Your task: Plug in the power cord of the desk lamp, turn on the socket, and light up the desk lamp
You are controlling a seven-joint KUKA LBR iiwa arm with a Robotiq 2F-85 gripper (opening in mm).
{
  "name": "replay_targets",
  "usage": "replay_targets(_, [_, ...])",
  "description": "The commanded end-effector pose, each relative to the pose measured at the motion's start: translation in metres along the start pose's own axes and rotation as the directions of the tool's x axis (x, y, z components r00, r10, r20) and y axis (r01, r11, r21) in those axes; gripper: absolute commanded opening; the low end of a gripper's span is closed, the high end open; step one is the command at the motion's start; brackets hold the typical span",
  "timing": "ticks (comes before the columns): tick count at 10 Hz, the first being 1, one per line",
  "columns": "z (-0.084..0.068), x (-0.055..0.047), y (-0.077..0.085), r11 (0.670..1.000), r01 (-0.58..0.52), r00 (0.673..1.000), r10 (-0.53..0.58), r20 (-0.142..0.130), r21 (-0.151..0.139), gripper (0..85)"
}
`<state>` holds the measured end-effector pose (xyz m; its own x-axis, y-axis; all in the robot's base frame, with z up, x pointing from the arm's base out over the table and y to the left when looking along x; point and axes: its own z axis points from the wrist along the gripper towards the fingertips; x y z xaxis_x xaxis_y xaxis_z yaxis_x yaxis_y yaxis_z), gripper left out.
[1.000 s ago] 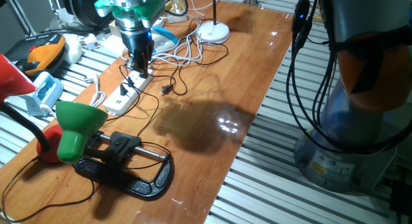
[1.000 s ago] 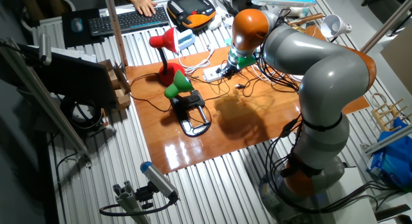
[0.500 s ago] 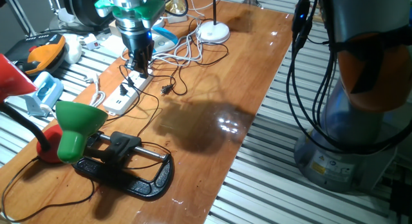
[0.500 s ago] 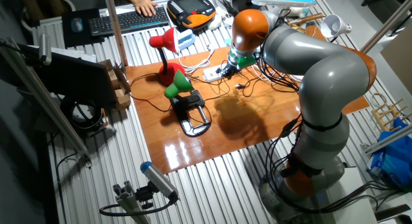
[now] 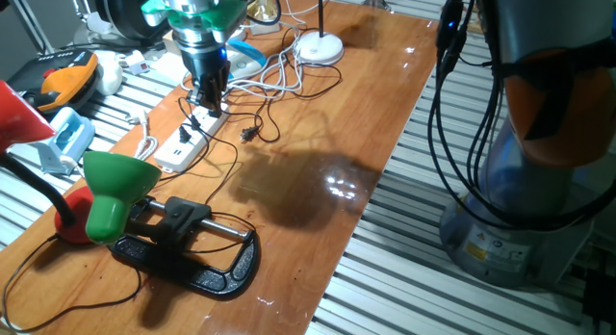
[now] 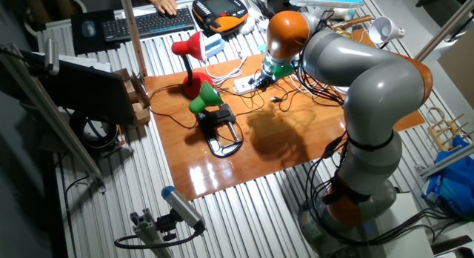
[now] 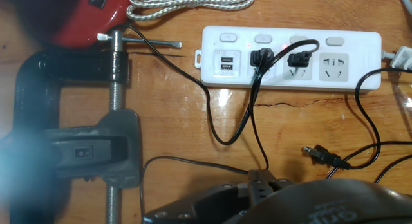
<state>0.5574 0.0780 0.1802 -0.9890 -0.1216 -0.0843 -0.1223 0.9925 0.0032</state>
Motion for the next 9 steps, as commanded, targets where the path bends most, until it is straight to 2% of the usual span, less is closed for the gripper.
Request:
replay_targets(1, [0.0001, -0.0001, 0.0000, 1.000, 0.000, 1.000, 0.000, 0.000, 0.003, 0.0])
replay_targets(3, [0.0013, -0.0014, -0.0003, 1.000, 0.004, 1.000, -0.004, 0.005, 0.005, 0.0])
replay_targets(9, [0.0016, -0.0017, -0.0005, 1.000, 0.004, 1.000, -0.004, 0.001, 0.003, 0.0])
